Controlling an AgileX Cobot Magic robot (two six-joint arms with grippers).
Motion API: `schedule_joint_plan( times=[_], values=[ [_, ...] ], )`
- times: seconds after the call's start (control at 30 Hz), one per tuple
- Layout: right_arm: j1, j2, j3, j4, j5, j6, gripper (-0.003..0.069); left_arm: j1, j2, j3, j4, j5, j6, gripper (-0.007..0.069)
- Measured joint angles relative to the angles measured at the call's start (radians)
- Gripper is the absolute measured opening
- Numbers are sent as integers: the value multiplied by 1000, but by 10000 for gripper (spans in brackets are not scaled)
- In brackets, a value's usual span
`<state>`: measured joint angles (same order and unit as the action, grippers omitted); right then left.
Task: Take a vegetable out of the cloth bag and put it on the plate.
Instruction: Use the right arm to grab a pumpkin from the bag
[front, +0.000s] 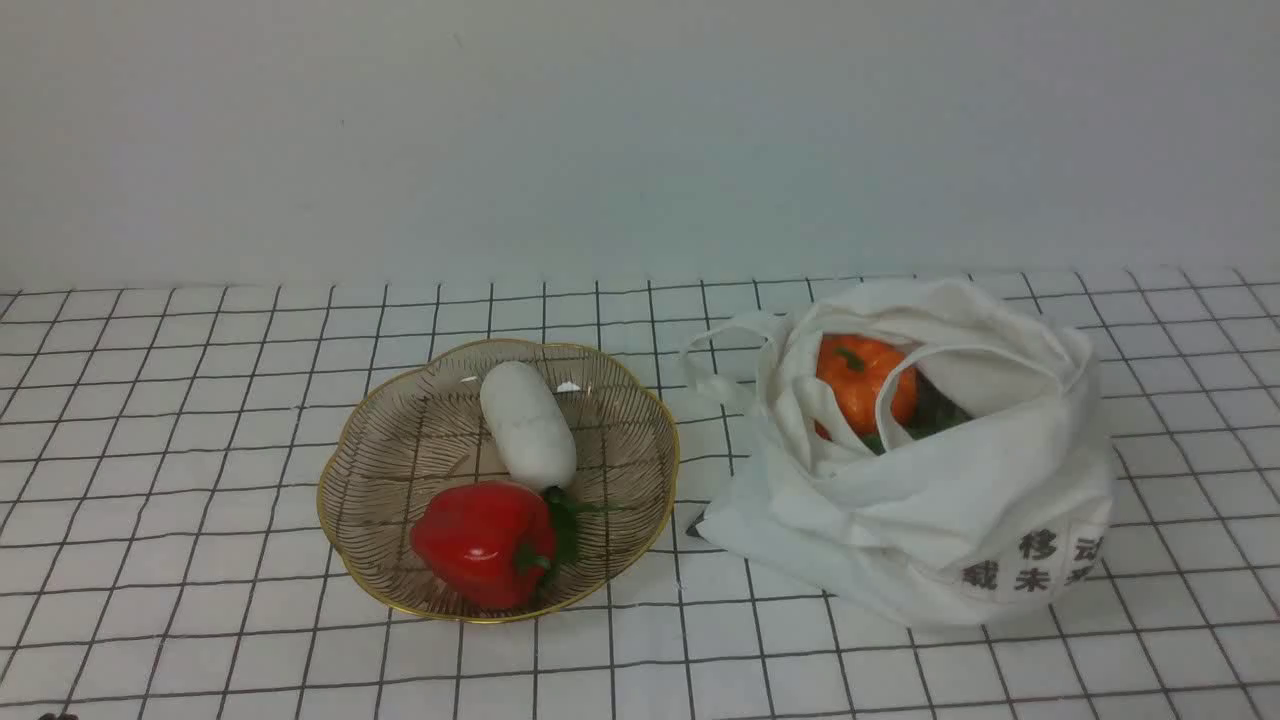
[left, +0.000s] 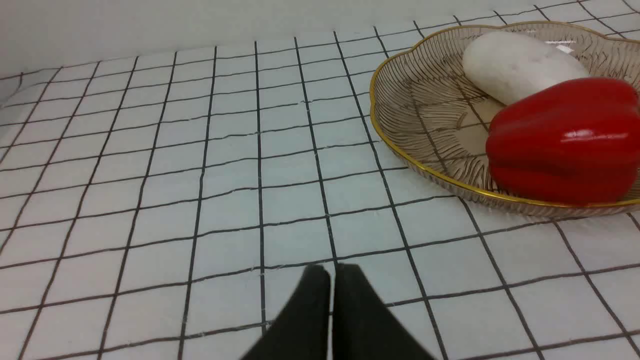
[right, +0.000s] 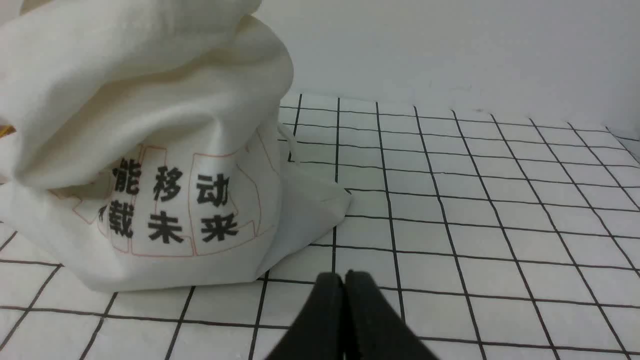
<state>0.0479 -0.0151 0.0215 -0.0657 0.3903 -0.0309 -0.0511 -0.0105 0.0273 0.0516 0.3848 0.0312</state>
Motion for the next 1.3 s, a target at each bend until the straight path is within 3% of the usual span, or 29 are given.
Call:
schedule_joint_plan(
  times=[0.8, 0.9, 1.1, 1.3],
  values=[
    [0, 0, 2, -8, -28, 0, -13, 0, 0, 0, 0, 0, 0, -8],
    [0, 0, 8, 66, -118, 43, -13, 0, 0, 0, 0, 0, 0, -8],
    [0, 0, 8, 374, -375, 221, -13, 0, 0, 0, 0, 0, 0, -8],
    [0, 0, 8, 450, -426, 235, -13, 0, 0, 0, 0, 0, 0, -8]
  ],
)
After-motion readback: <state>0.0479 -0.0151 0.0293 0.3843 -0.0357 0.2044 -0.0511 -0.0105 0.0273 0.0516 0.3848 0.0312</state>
